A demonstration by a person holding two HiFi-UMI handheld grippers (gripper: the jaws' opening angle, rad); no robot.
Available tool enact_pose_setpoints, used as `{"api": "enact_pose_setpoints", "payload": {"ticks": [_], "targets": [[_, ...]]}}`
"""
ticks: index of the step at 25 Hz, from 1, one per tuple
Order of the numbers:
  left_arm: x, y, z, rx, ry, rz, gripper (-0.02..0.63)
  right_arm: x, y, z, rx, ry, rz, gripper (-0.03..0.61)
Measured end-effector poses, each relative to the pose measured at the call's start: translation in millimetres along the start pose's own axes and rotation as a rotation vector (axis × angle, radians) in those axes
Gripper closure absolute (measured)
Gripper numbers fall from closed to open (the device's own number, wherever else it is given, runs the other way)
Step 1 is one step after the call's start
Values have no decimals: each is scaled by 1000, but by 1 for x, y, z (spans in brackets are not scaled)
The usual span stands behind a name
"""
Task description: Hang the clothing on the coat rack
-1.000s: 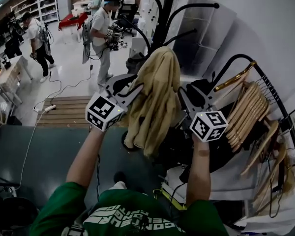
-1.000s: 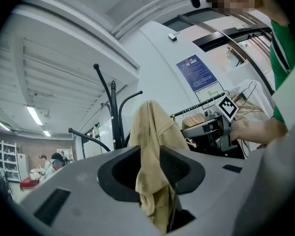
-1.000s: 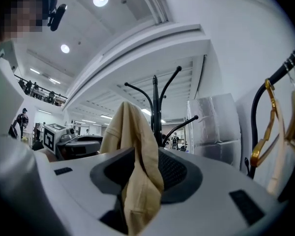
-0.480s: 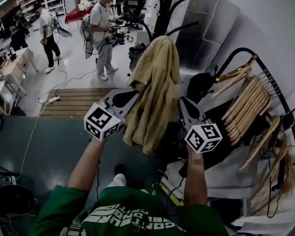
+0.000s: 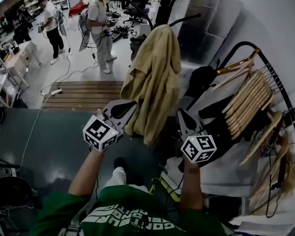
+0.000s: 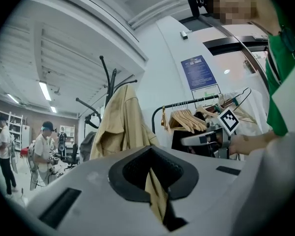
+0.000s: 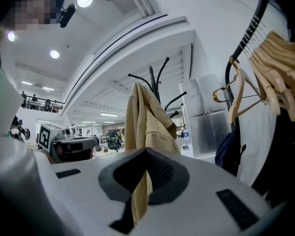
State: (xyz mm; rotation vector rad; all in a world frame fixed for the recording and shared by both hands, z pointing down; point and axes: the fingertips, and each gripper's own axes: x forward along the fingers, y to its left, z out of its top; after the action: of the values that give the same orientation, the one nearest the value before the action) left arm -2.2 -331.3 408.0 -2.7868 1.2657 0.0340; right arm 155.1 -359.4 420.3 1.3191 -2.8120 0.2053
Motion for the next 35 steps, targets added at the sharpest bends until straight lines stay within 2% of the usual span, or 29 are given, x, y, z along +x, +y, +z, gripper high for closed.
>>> {"api": "enact_pose_setpoints", "payload": {"ticks": [7,20,35], "targets": [[-13,-17,-24,-30,26,21,609,-18,2,-28,-2,30,-26,571],[-27,-18,-39,-93,2,76,611,-33,7,-51,17,28,-60,571],[-15,-13,-50,-106,13,99,611,-23,5,-51,92,9,-9,571]]}}
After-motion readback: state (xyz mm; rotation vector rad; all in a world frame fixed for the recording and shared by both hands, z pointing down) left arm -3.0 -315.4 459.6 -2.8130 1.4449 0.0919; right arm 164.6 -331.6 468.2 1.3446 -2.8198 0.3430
